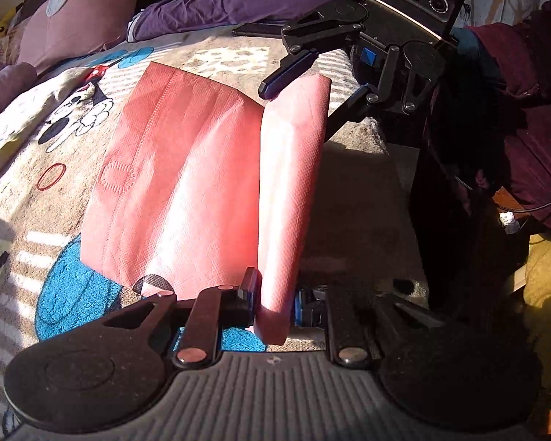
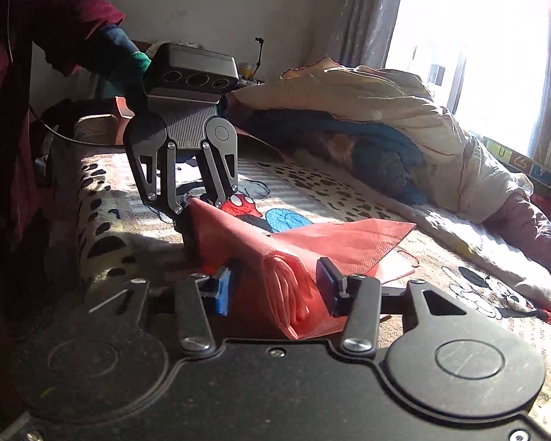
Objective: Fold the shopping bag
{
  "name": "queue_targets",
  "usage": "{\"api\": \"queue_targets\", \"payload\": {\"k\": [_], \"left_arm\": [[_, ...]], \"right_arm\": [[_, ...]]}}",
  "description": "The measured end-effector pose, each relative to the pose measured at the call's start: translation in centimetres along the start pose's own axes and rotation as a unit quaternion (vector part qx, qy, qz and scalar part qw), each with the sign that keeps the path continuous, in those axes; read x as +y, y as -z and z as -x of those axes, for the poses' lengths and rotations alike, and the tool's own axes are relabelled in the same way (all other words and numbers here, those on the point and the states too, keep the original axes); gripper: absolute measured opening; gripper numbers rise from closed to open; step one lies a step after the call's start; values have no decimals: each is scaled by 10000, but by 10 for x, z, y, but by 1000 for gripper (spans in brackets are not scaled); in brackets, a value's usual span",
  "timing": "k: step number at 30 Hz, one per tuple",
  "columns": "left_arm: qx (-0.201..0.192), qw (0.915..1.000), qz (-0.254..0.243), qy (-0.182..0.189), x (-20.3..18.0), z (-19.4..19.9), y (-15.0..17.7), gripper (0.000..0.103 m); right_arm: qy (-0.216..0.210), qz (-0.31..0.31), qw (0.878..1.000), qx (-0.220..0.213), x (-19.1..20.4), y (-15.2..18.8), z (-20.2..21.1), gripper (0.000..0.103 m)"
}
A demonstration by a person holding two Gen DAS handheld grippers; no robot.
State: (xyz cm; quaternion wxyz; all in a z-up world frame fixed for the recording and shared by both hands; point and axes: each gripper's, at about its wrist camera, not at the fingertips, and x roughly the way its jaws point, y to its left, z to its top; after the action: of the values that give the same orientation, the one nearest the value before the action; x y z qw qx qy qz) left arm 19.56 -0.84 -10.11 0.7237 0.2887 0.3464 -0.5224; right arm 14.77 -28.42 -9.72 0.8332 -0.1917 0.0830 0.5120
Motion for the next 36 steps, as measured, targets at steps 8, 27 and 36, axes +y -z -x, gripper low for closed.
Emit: {"api": "queue_targets", "payload": {"k": [8,27,36], "left_arm": [[126,9996,-236,-55,-3,-8,-4,18],[-1551,9265,3214,1196,64,0,43,25],[-1112,8697,4626,1316,80,-20,48,25]], "right_arm": [[-419,138,9964,722,12,11,1,21],[-643,-4962,8657,141,-54,69,-2,20],[-268,-6148,7882,31,-44,82,-3,17]]}}
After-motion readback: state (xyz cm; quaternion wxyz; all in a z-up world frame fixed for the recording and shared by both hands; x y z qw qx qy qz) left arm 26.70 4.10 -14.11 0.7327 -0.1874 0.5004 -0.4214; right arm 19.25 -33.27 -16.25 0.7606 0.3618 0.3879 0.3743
